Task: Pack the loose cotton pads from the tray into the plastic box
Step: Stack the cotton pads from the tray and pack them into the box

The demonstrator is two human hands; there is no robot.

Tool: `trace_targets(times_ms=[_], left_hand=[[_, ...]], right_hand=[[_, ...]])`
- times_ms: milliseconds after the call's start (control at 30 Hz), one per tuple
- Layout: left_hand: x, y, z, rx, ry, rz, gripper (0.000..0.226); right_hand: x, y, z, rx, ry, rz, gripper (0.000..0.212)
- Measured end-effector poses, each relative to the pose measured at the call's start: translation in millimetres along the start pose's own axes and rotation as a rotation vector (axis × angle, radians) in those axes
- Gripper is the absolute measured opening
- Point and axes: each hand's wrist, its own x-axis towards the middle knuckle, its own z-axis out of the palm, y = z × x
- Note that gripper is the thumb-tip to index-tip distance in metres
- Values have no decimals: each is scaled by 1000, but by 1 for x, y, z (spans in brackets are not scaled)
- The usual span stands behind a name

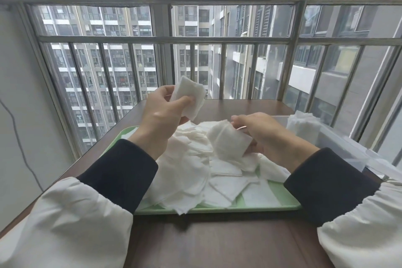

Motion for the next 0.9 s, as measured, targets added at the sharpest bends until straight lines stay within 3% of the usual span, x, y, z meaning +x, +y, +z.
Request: trace_targets(times_ms=[100,233,400,500,633,733,900], left_hand=[[0,-1,1,12,-17,-6,39],[0,-3,0,24,-29,-8,34],[1,-5,-1,45,-31,-45,27],[-1,-5,0,66,-105,-67,30],[-8,-4,6,27,-243,-56,19],[-10,-3,10,38,-299,-38,25],[-13,0,12,-2,-326,-50,19]], right_hand=[[0,1,-3,-60,-33,-25,39],[-4,2,-7,-274,-27,-166,16],[-6,-9,-13,195,-64,-212,28],[-11,-12,-12,368,-186,-229,40],[-16,-11,-5,455,-325,-263,44],[-14,-8,-1,455,-311,-280,31],[-10,-7,-3,431,-235,-298,40]])
